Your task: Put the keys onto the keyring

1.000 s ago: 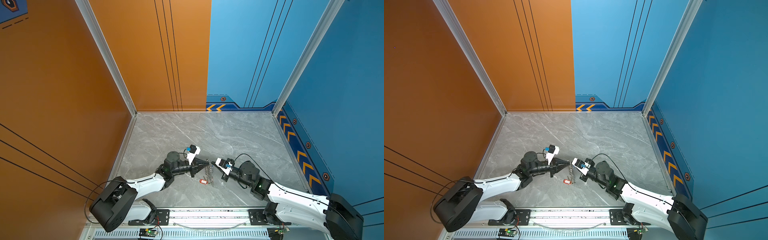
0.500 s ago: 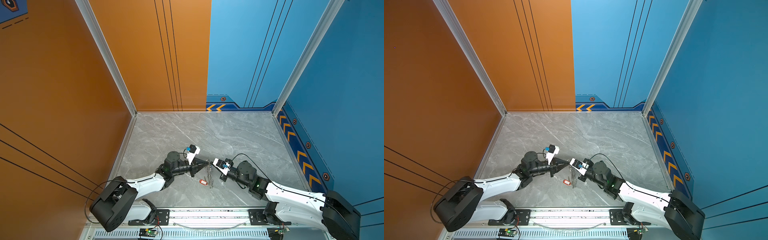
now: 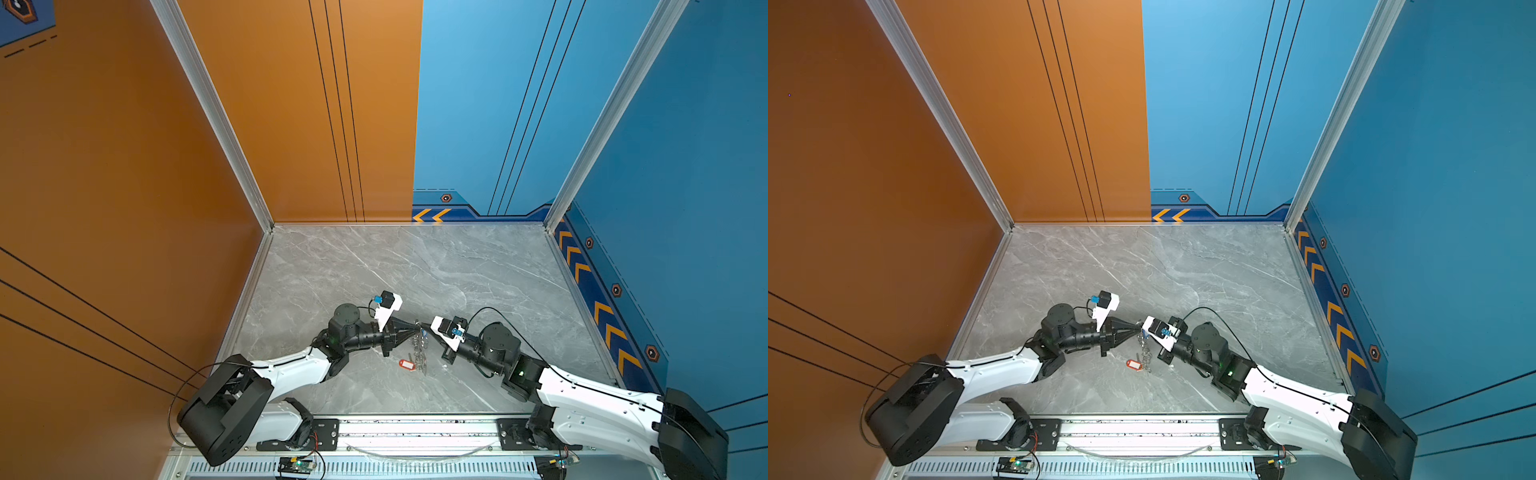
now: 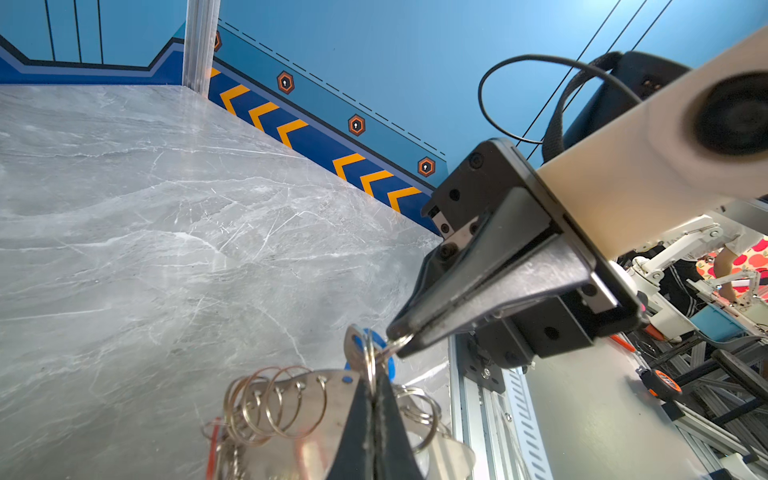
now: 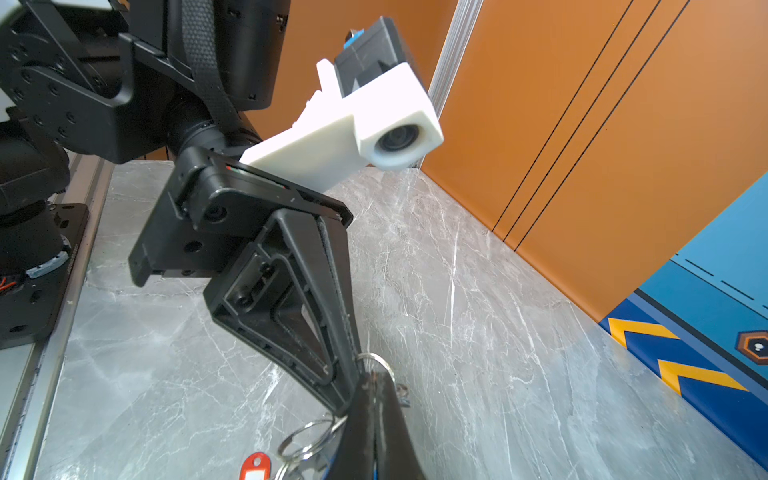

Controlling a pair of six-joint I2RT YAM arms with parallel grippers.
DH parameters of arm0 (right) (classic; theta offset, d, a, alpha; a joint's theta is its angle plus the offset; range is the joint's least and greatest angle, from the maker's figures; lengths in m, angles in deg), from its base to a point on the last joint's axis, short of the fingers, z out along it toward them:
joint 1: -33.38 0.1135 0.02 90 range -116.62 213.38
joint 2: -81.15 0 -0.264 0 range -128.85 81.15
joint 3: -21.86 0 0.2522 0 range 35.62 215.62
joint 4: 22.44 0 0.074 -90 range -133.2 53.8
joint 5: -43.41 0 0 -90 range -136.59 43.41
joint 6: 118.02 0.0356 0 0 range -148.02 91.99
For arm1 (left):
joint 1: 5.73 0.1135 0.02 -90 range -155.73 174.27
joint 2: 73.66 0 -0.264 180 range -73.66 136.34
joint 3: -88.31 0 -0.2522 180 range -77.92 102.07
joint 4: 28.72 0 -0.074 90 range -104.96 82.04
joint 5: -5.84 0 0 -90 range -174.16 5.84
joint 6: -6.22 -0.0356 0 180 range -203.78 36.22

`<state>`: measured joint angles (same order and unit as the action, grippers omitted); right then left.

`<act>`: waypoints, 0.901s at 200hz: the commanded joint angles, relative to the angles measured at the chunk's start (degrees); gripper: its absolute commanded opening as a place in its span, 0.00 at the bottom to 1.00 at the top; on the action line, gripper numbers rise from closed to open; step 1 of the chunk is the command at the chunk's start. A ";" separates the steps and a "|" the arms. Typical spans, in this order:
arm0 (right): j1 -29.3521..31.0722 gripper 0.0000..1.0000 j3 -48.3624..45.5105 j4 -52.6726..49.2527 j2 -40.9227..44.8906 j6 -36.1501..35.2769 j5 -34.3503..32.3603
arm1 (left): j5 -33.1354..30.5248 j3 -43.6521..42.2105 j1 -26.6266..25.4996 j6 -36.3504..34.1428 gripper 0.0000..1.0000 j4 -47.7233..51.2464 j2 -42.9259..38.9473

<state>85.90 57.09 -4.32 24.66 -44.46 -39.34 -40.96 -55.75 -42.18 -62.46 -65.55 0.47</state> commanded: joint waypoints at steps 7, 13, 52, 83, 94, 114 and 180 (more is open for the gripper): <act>-0.15 0.00 1.42 -4.40 2.31 -0.26 -2.03 | 2.25 -0.60 -0.09 1.74 0.00 -6.97 -1.52; -0.13 0.00 1.53 -5.30 2.85 -0.83 -2.50 | 2.32 -0.76 0.04 2.10 0.00 -7.72 -1.48; -0.19 0.00 1.95 -8.02 4.66 -1.98 -2.15 | 2.67 -1.49 0.77 4.31 0.00 -11.66 -0.66; -0.03 0.00 2.06 -7.88 4.81 -2.01 -2.14 | 3.03 -1.36 0.85 4.86 0.00 -12.61 0.04; 0.04 0.00 2.22 -7.79 4.72 -2.10 -1.89 | 3.12 -1.33 0.85 4.84 0.00 -12.61 0.31; 0.59 0.00 2.52 -7.88 5.12 -2.29 -2.18 | 3.13 -1.33 0.98 4.77 0.00 -12.69 0.86; 1.35 0.00 2.79 -9.62 7.31 -3.32 -2.62 | 2.86 -1.12 1.05 4.60 0.00 -12.69 1.93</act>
<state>86.75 57.99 -12.30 30.87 -46.67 -40.89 -39.10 -56.93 -41.61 -58.20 -75.30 1.74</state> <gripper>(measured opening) 0.047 0.045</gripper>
